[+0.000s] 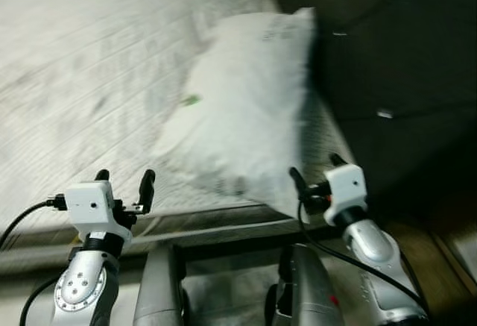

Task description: Clean up the room

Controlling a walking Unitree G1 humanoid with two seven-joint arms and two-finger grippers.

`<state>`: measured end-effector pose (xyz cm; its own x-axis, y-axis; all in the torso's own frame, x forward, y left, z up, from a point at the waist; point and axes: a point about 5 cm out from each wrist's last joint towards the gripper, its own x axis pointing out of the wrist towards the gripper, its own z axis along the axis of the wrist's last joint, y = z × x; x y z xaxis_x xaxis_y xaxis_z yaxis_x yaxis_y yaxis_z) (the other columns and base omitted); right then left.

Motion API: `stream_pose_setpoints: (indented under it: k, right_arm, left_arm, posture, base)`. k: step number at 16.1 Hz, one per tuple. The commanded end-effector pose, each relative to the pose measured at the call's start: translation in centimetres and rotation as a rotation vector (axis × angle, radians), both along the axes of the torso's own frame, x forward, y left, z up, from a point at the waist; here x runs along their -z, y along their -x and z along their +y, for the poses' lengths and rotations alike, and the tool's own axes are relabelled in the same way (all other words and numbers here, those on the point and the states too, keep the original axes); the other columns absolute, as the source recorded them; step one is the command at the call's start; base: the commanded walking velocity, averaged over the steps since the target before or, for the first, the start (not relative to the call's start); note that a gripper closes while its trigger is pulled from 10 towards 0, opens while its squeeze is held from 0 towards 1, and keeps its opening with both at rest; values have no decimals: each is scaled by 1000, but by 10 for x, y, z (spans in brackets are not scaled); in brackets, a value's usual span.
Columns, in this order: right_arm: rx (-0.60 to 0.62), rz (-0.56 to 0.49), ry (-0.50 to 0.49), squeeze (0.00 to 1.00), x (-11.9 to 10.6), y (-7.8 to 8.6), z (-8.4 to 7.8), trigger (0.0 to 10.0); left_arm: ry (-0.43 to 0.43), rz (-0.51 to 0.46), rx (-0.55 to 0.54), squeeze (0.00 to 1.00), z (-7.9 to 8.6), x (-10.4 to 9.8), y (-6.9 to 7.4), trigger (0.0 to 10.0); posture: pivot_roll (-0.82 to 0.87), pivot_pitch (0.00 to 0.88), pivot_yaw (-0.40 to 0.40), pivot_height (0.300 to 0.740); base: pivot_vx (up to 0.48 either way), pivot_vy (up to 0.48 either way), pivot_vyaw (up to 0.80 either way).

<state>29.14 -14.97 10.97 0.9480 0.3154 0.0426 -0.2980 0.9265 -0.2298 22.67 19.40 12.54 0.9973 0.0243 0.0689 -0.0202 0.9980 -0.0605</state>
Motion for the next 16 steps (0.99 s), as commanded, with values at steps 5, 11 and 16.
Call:
stream_pose_setpoints:
  k: [5, 11, 16]
  right_arm:
    - [87, 148, 26, 0, 16, -16, -5, 10000]
    - [142, 214, 95, 0, 16, -35, 12, 10000]
    - [43, 324, 66, 0, 21, -37, 23, 118]
  left_arm:
    - [-4, 20, -6, 0, 1, 3, 1, 10000]
    - [-29, 23, 99, 0, -8, 2, 1, 10000]
    - [-73, 7, 144, 0, -4, -2, -7, 10000]
  posture:
    - [39, 239, -35, 577]
    - [55, 232, -42, 577]
    - [53, 229, -39, 577]
  base:
    - [0, 0, 0]
    - [0, 0, 0]
    - [0, 0, 0]
